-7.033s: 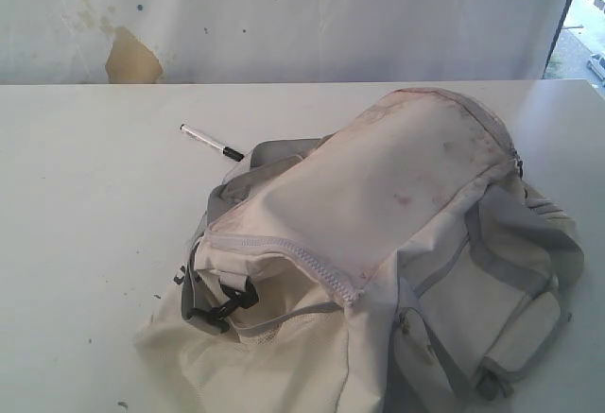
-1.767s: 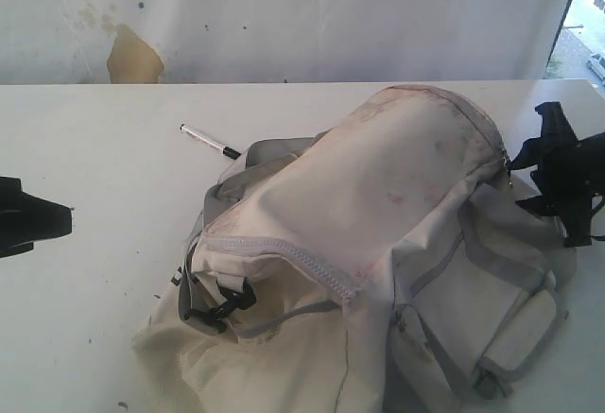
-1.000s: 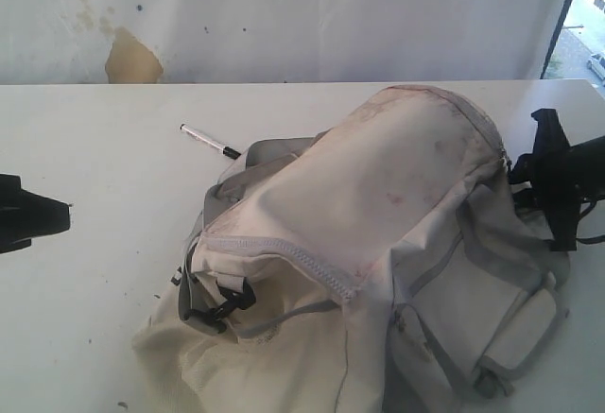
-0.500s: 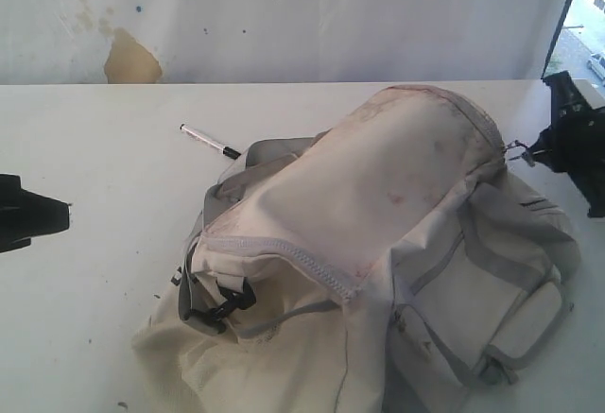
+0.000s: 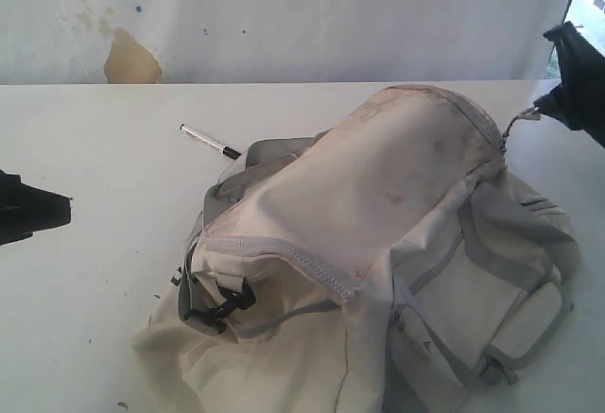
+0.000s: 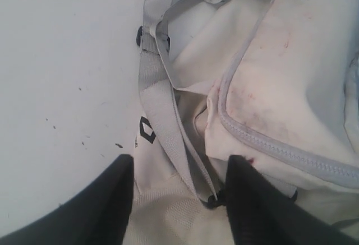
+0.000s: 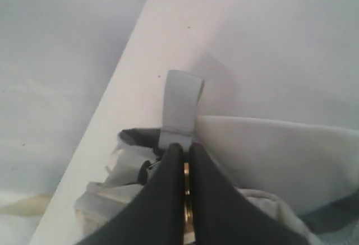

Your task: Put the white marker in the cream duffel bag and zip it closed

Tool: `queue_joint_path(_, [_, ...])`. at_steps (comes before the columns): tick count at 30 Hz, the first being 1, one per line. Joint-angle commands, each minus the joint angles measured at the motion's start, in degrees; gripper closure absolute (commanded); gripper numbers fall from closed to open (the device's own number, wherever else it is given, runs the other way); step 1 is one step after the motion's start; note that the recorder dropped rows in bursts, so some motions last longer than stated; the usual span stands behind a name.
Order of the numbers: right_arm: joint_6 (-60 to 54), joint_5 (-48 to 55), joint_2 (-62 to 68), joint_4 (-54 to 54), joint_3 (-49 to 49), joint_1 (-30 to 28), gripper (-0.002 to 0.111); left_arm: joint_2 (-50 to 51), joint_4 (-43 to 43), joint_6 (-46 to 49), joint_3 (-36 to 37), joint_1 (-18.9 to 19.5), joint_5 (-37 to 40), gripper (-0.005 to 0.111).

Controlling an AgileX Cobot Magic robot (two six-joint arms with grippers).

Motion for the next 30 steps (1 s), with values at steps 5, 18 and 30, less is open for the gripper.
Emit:
queue_joint_path(5, [-11.78, 3.09, -0.72, 2.06, -8.84, 4.35, 0.108, 0.06, -3.18, 1.84, -0.36, -0.27, -1.25, 0.055])
queue_joint_path(18, [-36.11, 4.6, 5.89, 2.05, -17.01, 8.84, 0.108, 0.06, -4.9, 4.11, -0.36, -0.27, -0.3, 0.055])
queue_joint_path(30, [-43.93, 13.34, 10.68, 0.74, -18.34, 14.97, 0.108, 8.22, -12.82, 12.35, -3.27, -0.27, -2.08, 0.055])
